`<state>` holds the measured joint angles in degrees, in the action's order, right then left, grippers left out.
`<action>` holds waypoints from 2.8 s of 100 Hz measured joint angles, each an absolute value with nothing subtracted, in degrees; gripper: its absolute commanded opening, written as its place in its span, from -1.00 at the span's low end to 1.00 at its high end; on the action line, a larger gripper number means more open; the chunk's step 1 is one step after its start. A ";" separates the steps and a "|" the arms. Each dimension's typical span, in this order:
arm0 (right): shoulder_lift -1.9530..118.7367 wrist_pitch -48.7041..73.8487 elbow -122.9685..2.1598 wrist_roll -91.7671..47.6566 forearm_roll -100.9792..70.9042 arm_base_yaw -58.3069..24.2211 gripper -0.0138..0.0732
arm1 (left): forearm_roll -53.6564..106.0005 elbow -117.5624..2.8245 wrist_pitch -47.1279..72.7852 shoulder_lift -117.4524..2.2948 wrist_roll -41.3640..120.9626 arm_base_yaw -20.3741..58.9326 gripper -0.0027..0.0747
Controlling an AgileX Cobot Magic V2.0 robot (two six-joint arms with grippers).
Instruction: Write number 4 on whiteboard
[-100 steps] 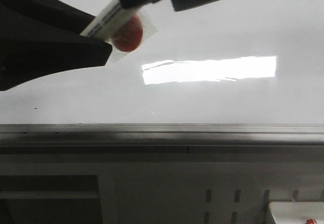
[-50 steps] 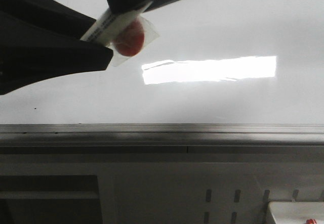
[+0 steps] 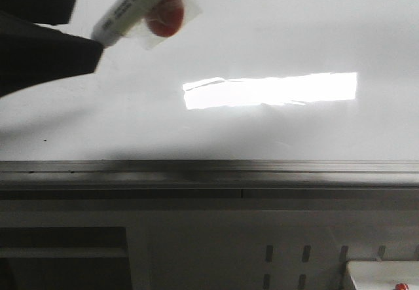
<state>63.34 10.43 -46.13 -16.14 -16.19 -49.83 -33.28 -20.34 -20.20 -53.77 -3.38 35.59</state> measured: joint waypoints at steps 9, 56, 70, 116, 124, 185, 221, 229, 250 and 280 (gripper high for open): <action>64.68 12.62 -48.05 -16.14 -16.09 -48.29 -0.83 | -26.36 -20.34 -14.78 -48.89 -3.38 35.59 0.12; 74.69 18.12 -62.30 -16.14 -13.59 -41.25 -0.83 | -16.39 -20.29 -6.09 -38.70 -3.38 35.59 0.07; 76.56 18.27 -63.08 -16.14 -13.09 -39.72 -0.83 | -16.06 -20.29 -5.53 -38.70 -3.38 35.59 0.04; 79.28 18.45 -59.20 -16.03 -14.31 -42.29 -0.83 | -15.83 -20.29 -5.41 -38.70 -3.38 35.59 0.04; 79.38 18.47 -59.11 -15.92 -14.47 -42.25 -0.83 | -15.83 -20.29 -5.41 -38.70 -3.38 35.59 0.04; 70.73 25.60 -55.50 -15.49 -16.16 -34.96 -0.83 | -15.83 -20.29 -5.41 -38.70 -3.38 35.59 0.04; 73.02 23.09 -62.73 -15.49 -13.66 -36.55 -0.83 | -15.83 -20.29 -5.41 -38.70 -3.38 35.59 0.04; 74.78 22.95 -62.83 -15.49 -13.44 -36.25 -0.83 | -15.83 -20.29 -5.41 -38.70 -3.38 35.59 0.04; 76.06 24.57 -61.61 -15.49 -14.21 -36.38 -0.83 | -15.83 -20.29 -5.41 -38.70 -3.38 35.59 0.04; 75.69 25.81 -54.60 -15.49 -17.54 -40.11 -0.83 | -15.98 -20.29 -5.41 -38.70 -3.38 35.59 0.04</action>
<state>75.69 25.81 -54.60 -15.49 -17.54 -40.11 -15.98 -20.29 -5.41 -38.70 -3.38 35.59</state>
